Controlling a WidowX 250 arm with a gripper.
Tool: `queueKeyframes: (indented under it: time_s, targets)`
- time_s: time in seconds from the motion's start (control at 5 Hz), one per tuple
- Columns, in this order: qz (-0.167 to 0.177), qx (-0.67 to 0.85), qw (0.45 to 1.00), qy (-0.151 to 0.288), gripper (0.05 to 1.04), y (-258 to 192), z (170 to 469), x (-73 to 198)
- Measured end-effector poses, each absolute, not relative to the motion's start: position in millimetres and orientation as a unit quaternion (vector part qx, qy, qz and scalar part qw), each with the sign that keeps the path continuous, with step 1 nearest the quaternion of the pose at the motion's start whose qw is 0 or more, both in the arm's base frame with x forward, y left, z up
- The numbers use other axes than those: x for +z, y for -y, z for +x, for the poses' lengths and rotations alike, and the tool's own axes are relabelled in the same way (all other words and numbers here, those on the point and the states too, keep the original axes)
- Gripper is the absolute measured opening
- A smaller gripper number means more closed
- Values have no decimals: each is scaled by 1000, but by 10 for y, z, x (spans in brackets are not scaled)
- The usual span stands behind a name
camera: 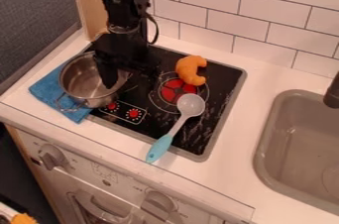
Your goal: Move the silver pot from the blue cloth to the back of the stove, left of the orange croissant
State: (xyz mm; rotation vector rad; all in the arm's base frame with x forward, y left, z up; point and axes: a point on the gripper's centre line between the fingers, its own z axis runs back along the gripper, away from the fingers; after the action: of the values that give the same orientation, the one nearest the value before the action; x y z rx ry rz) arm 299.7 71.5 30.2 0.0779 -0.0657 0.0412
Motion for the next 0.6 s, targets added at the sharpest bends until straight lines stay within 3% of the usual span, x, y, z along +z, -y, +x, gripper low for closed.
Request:
queueKeyframes:
  time_s: [0.4, 0.6]
  targets:
    - [39, 20, 999, 23, 345, -760, 3022, 182]
    - [40, 23, 999, 25, 147, -759, 3026, 187]
